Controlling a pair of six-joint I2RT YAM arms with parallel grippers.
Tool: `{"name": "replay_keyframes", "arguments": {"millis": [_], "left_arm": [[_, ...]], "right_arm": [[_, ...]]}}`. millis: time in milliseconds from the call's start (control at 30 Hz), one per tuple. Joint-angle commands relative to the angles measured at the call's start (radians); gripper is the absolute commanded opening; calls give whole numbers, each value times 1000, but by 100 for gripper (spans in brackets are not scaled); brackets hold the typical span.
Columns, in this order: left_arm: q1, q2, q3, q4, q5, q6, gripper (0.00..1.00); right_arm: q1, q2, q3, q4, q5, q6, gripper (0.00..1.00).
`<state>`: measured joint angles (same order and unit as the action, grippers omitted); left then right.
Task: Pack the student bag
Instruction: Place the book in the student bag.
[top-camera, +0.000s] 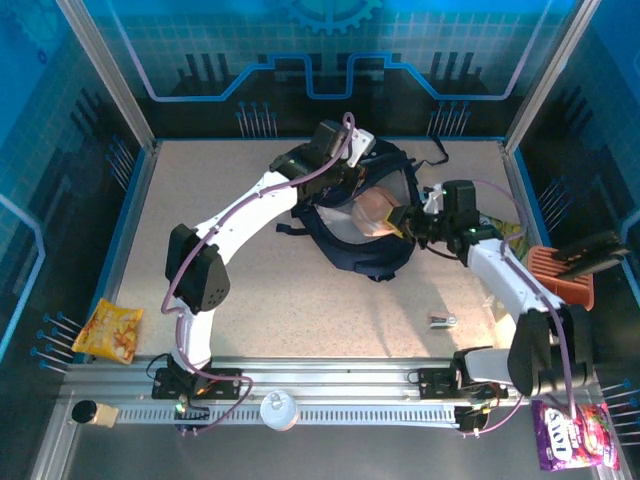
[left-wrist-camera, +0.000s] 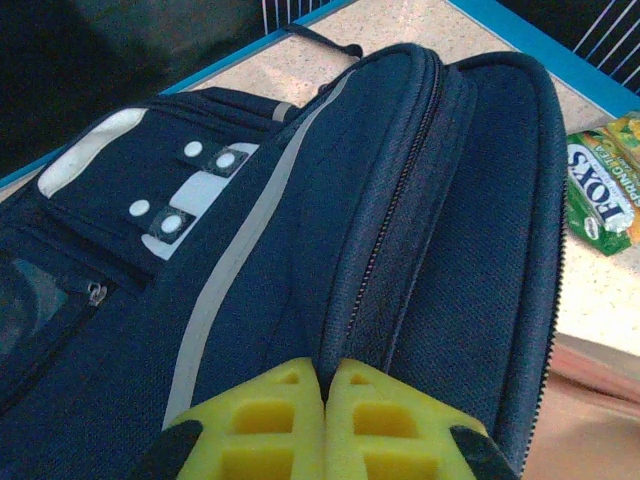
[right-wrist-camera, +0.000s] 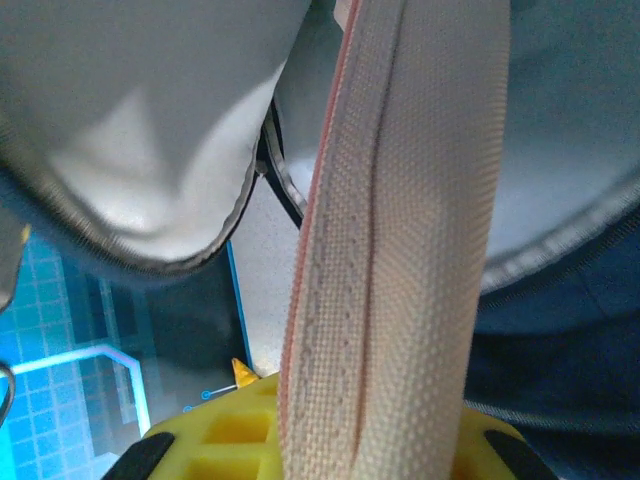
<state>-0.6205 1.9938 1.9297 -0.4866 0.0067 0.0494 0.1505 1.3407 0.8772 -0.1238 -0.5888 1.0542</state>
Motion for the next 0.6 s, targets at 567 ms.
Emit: {"name": "replay_keyframes", "arguments": {"millis": [567], "left_arm": [[-13, -141, -44, 131, 45, -76, 0]], "right_arm": [[140, 622, 275, 528, 229, 186, 12]]}}
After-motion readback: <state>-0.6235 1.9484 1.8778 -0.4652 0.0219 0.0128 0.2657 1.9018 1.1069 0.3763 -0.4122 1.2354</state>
